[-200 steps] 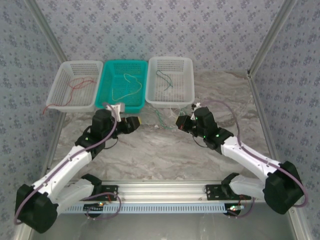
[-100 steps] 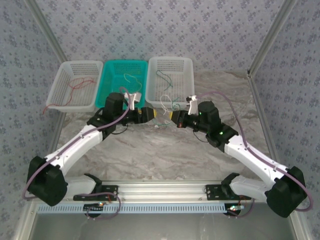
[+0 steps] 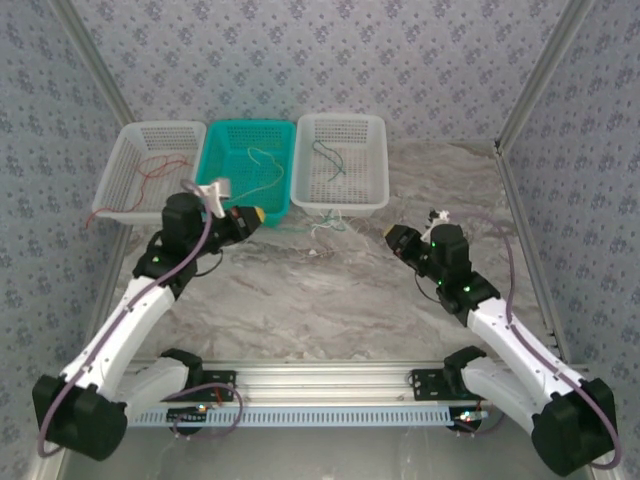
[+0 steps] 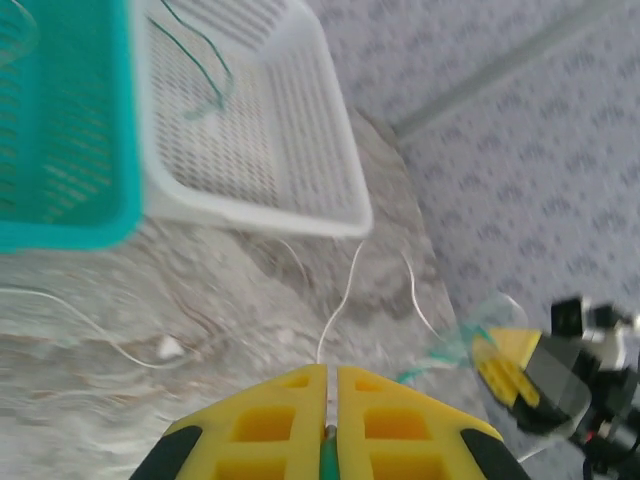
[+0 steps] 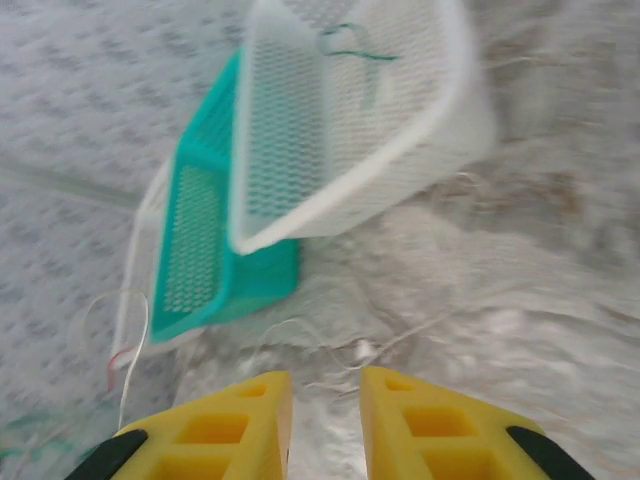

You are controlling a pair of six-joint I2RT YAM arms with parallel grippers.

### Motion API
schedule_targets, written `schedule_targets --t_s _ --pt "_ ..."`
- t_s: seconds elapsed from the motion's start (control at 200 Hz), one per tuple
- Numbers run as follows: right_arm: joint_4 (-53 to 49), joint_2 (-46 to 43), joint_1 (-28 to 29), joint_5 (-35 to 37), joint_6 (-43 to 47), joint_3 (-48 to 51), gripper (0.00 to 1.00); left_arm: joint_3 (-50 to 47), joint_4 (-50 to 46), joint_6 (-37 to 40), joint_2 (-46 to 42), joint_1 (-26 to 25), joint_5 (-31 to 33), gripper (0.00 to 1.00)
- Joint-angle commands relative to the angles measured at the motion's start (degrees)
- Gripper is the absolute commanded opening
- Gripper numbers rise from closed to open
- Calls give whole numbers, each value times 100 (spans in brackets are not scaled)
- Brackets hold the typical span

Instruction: Untangle the cables

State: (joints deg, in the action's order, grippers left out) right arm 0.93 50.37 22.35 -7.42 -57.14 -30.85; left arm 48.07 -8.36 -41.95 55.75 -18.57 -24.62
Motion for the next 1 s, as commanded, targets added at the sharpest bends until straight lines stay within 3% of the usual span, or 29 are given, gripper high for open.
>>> schedule_targets --t_s 0.0,0.065,0.22,0.235,0.27,0.32,0.385,0.475,0.57,0.665,0.909,0.994 --pt "-403 -108 -14 31 -260 -15 27 15 0 98 24 -28 -462 0" --pt "-767 -203 -18 0 79 -168 26 132 45 316 131 -128 -794 0" --pt "-1366 -460 -29 -129 1040 -611 30 527 -518 907 134 -239 -564 0" --pt "-1416 -466 -10 -155 1148 -663 33 557 -571 944 133 -242 -515 0" --pt "-1516 -459 -8 -323 1375 -794 50 638 -715 1031 121 -239 -360 0" --pt "-1379 -431 12 -989 1795 -938 66 740 -936 1173 136 -244 -152 0" --pt "-1161 -315 175 -1831 2155 -1149 78 788 -1056 1336 155 -253 -111 0" --pt "-1265 48 737 -2604 2826 -1630 82 733 -1020 1391 165 -295 -115 0" --pt "-1802 571 1575 -2426 3486 -2194 87 668 -925 1376 191 -368 -141 0" --pt "-1620 961 2107 -2044 3707 -2346 90 664 -846 1340 211 -451 -139 0" --pt "-577 1754 2509 -1553 4023 -2074 92 813 -794 1223 124 -523 -170 0" --pt "-341 1861 2662 -1143 4149 -1891 87 858 -812 1032 6 -453 -28 0"
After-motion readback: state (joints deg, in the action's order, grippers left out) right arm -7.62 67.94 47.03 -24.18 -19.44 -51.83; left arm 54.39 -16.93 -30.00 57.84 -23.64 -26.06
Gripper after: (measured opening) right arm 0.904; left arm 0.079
